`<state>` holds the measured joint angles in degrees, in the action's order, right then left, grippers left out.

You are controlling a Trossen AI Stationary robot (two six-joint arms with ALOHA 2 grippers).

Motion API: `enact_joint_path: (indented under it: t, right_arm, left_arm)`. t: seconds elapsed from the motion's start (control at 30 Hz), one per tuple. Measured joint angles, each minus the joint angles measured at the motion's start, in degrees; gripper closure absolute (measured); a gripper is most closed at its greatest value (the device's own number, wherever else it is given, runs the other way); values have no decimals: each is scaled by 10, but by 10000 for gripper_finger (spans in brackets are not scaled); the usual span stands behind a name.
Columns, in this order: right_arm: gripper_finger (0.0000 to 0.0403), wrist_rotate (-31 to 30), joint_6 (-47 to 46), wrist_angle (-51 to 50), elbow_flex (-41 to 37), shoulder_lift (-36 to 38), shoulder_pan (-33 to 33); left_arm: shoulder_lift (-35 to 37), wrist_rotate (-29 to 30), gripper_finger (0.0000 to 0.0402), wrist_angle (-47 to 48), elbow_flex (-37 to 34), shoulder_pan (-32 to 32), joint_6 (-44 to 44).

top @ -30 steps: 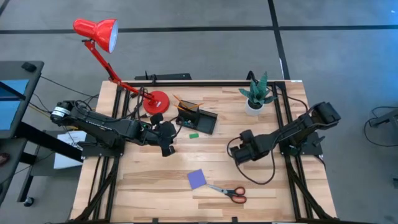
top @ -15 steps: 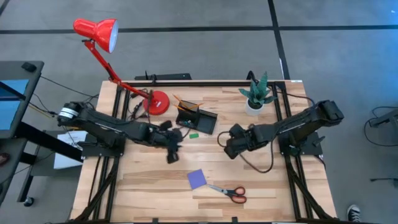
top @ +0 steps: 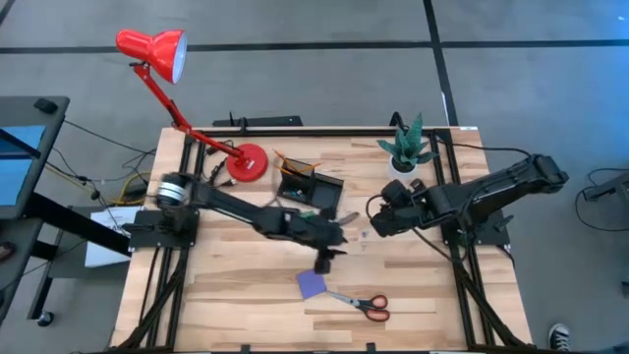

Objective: Pick and place office supplies into organizer
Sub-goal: Put the yellow binder clip into the black desk organizer

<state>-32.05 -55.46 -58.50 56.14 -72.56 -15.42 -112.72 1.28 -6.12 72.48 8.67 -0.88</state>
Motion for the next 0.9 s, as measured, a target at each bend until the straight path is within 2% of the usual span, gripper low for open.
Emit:
enact_joint_path:
  t: [0.07, 0.17, 0.3, 0.37, 0.73, 0.9]
  right_arm:
    - [273, -1, 0, 2, -2, 3, 2]
    - [274, 0, 4, 4, -2, 2, 1]
    - [276, 5, 19, 2, -2, 2, 0]
    - [276, 4, 19, 2, -2, 2, 1]
    - [276, -1, 19, 3, -2, 2, 1]
    - [276, -5, 17, 8, -2, 2, 1]
  left_arm:
    - [-48, 1, 240, 15, 43, 0, 22]
    - [-101, 38, 216, 64, 107, -1, 32]
    - [-142, 83, 190, 117, 171, -1, 33]
    - [-151, 81, 182, 124, 191, -1, 33]
    - [-161, 54, 175, 124, 202, -12, -7]
    - [-201, 55, 176, 60, 203, -12, -13]
